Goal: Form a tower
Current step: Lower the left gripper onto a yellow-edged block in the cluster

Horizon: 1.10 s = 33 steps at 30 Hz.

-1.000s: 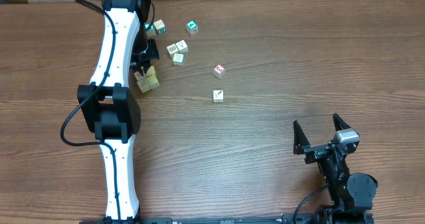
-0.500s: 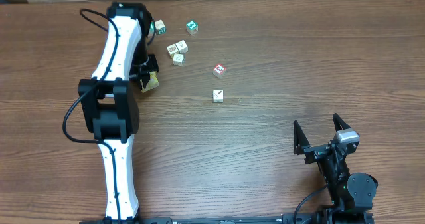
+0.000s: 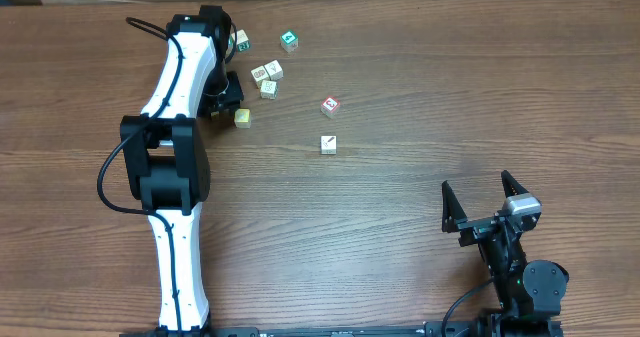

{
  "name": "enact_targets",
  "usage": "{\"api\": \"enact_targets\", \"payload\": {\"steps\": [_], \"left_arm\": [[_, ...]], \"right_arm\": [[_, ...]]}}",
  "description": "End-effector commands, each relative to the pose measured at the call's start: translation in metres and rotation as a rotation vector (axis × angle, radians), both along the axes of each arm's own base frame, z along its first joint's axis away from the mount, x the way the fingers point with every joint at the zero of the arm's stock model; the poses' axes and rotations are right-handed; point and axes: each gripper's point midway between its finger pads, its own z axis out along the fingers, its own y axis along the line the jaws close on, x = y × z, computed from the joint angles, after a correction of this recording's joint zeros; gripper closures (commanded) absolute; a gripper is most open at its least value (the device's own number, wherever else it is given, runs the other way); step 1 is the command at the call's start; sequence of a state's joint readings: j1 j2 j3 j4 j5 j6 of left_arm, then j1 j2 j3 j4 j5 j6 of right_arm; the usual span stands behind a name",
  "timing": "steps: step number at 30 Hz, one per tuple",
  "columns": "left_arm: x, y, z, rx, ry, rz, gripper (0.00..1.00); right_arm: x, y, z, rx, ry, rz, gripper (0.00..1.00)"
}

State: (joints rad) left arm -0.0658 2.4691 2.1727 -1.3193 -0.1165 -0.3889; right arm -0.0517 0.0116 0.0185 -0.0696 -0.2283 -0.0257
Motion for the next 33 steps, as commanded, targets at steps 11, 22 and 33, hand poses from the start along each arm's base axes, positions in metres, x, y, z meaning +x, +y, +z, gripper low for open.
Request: {"api": "enact_targets", "payload": {"steps": [11,22,33], "left_arm": [[0.026,-0.018,-0.002,-0.081,-0.103,-0.008,0.53],[0.045,-0.02,-0.002,-0.088,-0.183,-0.011,0.52],[0.046,-0.019,-0.004,-0.082,-0.183,-0.013,0.61]], "right_arm": [[0.0,-0.001,-0.002,0.002,-0.003,-0.006,0.0],[0.0,-0.001,-0.002,0.002,-0.003,-0.006,0.0],[0.0,-0.001,-0.002,0.002,-0.003,-0.006,0.0]]}}
